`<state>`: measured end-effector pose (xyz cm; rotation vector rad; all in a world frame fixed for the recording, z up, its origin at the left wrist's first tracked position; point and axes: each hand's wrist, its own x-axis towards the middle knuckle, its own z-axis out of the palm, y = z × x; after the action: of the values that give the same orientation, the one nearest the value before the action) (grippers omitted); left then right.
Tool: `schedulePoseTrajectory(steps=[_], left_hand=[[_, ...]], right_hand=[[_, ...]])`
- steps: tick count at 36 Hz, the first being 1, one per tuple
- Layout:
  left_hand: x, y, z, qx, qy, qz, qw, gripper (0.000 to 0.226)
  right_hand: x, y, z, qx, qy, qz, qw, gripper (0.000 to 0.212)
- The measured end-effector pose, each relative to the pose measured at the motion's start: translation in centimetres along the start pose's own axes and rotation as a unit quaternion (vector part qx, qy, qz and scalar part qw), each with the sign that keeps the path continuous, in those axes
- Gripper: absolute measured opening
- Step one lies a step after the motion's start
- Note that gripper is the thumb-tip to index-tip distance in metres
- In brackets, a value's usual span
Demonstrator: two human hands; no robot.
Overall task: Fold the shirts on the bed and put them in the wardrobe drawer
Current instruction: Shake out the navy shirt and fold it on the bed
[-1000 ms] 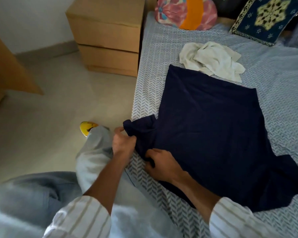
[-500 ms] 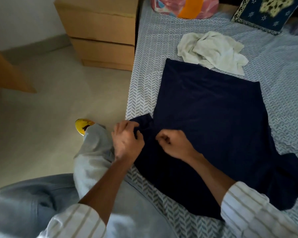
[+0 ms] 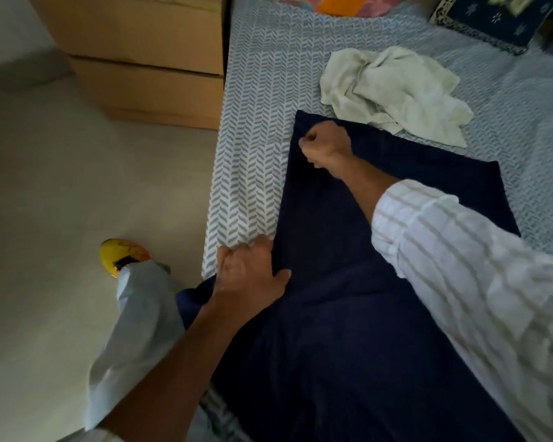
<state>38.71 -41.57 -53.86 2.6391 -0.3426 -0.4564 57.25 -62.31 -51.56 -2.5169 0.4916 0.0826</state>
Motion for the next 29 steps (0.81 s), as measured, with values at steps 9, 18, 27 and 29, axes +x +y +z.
schedulePoseTrajectory(steps=[9,18,27,29], left_hand=[[1.1,0.1,-0.9,-0.027,-0.052,0.019,0.998,0.037],[0.3,2.1,-2.0,-0.097,-0.046,0.148,0.983,0.039],[0.0,10.5,-1.5,-0.057,-0.120,0.242,0.961,0.034],[0.3,12.6,-0.5,-0.054,-0.137,0.251,0.957,0.034]], right_hand=[[5.9,-2.4,1.9,-0.051,0.051,0.038,0.997,0.043],[6.6,-1.5,0.5,0.065,0.071,0.064,0.993,0.021],[5.6,7.8,-7.9,0.250,0.076,0.148,0.954,0.017],[5.2,10.3,-9.5,0.257,0.077,0.168,0.948,0.017]])
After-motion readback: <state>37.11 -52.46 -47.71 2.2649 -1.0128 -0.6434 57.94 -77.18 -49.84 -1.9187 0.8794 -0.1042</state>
